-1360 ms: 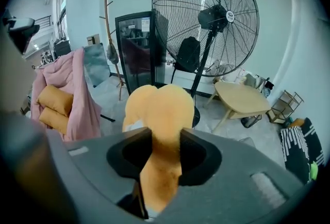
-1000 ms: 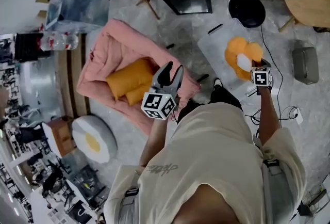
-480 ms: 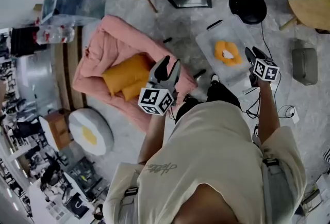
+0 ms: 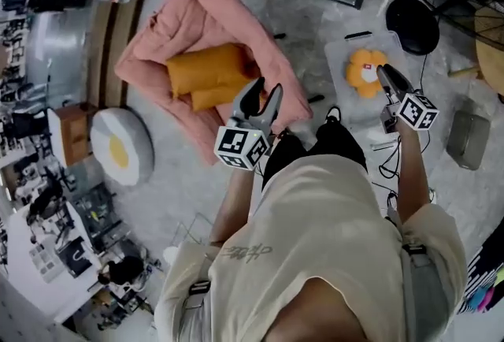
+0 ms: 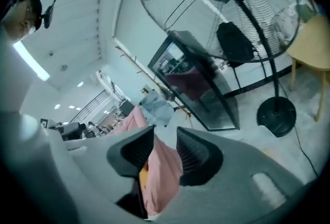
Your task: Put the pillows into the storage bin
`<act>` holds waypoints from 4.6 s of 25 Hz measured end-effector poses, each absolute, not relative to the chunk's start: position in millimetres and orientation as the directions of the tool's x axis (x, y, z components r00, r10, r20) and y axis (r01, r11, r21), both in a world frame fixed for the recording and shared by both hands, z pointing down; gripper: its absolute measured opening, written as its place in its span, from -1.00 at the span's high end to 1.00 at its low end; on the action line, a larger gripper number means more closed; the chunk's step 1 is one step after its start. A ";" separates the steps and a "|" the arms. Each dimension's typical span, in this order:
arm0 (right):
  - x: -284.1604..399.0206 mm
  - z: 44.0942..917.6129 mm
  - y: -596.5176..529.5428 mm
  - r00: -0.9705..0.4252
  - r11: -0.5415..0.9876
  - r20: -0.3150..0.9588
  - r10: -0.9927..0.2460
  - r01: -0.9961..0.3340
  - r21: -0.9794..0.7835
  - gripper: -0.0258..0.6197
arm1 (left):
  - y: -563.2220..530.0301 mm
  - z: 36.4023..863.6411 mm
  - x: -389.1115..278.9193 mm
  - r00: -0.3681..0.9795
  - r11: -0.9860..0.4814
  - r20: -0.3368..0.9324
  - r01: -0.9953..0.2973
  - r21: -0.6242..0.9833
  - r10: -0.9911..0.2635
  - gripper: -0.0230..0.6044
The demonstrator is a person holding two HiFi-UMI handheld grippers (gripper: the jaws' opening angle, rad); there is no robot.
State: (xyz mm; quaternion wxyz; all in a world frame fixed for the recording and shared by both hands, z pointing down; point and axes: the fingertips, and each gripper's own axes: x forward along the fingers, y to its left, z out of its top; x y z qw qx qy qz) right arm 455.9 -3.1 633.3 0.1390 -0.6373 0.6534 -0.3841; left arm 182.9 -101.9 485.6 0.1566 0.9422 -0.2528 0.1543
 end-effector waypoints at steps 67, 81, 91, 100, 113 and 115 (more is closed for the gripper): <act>-89.3 742.2 -333.1 -0.455 0.804 0.845 -0.281 -0.592 -0.051 -0.38 | -219.7 500.6 -317.0 0.317 -0.170 0.415 -0.920 0.353 -0.853 0.36; -86.4 817.7 -372.2 -0.343 0.895 0.922 -0.180 -0.446 0.009 -0.54 | -261.0 516.6 -295.3 0.287 -0.113 0.486 -0.928 0.356 -0.825 0.36; -93.3 841.5 -373.5 -0.296 0.886 0.938 -0.178 -0.462 0.022 -0.18 | -264.2 518.9 -306.3 0.247 -0.066 0.496 -0.933 0.354 -0.832 0.36; -91.1 820.9 -355.0 -0.350 0.879 0.913 -0.209 -0.476 0.019 0.18 | -266.9 521.4 -299.6 0.303 -0.136 0.460 -0.923 0.360 -0.835 0.36; -78.3 759.4 -293.5 -0.353 0.790 0.867 -0.353 -0.609 0.073 0.18 | -247.7 518.7 -291.5 0.453 -0.330 0.367 -0.876 0.351 -0.812 0.36; -66.3 744.4 -285.2 -0.334 0.766 0.861 -0.384 -0.636 0.095 0.18 | -238.8 513.3 -285.0 0.479 -0.366 0.361 -0.867 0.339 -0.800 0.36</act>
